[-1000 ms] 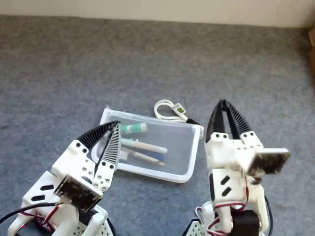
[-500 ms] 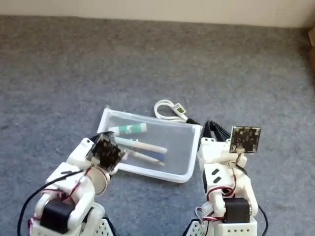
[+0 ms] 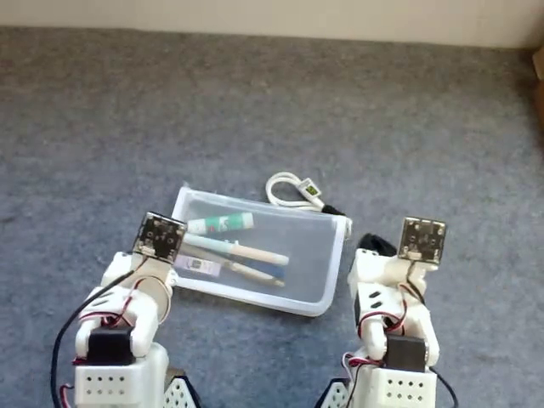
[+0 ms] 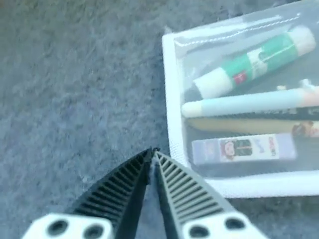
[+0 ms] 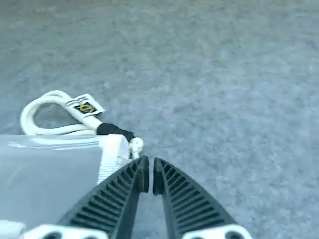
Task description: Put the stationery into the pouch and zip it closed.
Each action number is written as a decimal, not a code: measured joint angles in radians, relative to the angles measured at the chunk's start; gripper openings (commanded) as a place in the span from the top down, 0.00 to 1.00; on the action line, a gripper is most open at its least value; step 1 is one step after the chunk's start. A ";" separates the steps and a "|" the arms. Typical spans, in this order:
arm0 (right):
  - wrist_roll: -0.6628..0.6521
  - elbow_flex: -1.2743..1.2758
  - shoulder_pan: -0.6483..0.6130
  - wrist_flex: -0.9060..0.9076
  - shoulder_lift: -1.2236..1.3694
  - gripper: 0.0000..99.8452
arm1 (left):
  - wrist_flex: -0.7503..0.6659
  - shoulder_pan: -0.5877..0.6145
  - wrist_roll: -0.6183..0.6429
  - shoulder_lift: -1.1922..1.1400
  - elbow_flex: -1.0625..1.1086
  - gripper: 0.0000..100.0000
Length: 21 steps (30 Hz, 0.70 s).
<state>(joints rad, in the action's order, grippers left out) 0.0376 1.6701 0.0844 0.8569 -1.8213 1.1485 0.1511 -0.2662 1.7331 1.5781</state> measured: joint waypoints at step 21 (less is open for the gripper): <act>0.000 0.000 0.012 0.381 0.000 0.99 | 0.114 0.081 0.000 0.005 0.097 0.99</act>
<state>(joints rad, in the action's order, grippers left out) 0.0376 1.6701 0.0967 1.2375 -1.8213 1.2620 0.2325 -0.2662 1.7377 1.6747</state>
